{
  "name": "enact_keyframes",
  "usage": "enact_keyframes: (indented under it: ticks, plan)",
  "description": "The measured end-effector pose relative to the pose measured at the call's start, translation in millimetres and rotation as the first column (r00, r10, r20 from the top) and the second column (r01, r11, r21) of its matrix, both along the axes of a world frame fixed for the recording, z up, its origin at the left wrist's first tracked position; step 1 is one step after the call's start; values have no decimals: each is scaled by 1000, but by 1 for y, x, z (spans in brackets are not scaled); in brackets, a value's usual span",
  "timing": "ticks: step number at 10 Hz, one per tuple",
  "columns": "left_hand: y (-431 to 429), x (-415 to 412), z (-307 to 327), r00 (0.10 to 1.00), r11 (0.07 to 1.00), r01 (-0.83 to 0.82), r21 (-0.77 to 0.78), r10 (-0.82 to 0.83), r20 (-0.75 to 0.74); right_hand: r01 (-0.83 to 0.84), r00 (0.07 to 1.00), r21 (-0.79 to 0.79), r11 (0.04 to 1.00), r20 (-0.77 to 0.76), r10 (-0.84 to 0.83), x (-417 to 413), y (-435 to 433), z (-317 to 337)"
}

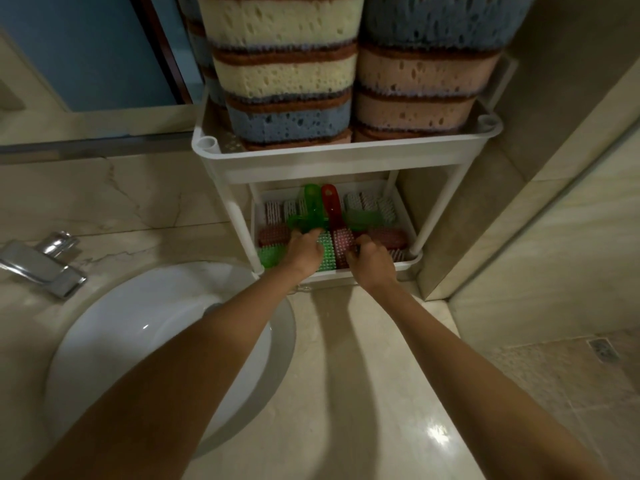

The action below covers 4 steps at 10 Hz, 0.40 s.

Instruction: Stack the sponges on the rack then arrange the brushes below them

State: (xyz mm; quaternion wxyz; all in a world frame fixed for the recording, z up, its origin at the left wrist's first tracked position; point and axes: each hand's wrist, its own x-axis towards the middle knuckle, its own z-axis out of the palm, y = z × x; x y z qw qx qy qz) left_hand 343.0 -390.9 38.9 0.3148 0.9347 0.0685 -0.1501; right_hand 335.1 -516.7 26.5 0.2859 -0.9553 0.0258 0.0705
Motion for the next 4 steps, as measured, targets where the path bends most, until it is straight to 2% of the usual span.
enact_keyframes:
  ticks: [1,3,4]
  plan:
    - [1,-8,2,1000,1000,-5,-9,5,0,18,999,3,1000,32,-18,-5,0,3]
    - [8,-33,17,993,993,-101,-65,105,60,72,973,40,997,217,-79,-28,13,17]
    - [22,-48,30,988,989,-97,-109,109,110,53,971,85,995,228,-71,-48,27,27]
